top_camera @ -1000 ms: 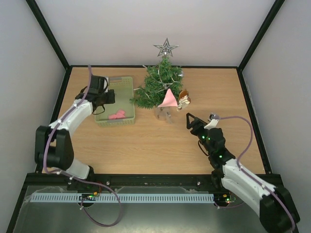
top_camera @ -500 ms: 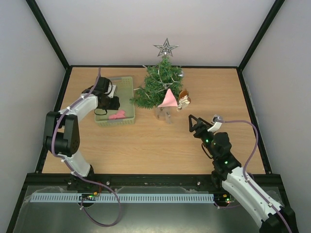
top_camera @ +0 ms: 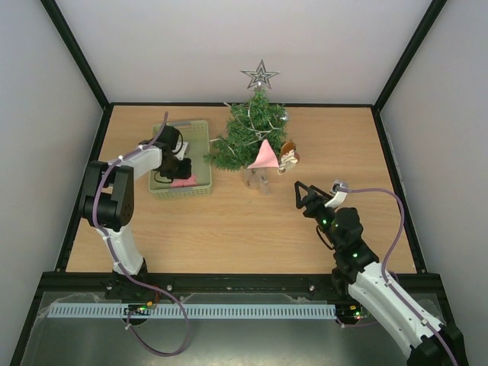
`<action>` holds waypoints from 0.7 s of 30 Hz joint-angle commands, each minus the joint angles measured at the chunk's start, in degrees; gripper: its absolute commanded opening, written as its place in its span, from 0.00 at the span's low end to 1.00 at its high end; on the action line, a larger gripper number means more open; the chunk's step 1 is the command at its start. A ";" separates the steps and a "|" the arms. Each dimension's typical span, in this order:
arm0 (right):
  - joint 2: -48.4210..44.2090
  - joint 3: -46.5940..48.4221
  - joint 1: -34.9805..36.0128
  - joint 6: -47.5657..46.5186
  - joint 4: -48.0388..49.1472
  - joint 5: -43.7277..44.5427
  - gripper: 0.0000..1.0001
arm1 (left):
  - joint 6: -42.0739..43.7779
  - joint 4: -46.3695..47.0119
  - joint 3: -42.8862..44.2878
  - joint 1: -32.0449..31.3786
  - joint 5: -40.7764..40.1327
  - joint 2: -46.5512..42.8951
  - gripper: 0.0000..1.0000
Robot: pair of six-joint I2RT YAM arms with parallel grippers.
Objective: Decorate the small christmas tree
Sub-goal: Pick up the decoration item from the storage box.
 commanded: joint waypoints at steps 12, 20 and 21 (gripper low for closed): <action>-4.40 5.46 -0.17 -1.53 -6.04 0.24 0.76 | -0.07 -0.84 1.26 -0.37 0.55 0.99 0.02; -5.69 6.53 -0.17 -1.53 -8.39 -0.55 0.76 | -1.21 -1.11 1.17 -0.52 -1.99 -5.17 0.02; -5.65 7.06 -0.17 -1.54 -8.97 -0.84 0.76 | -1.33 -1.12 1.22 -0.48 -2.51 -6.49 0.02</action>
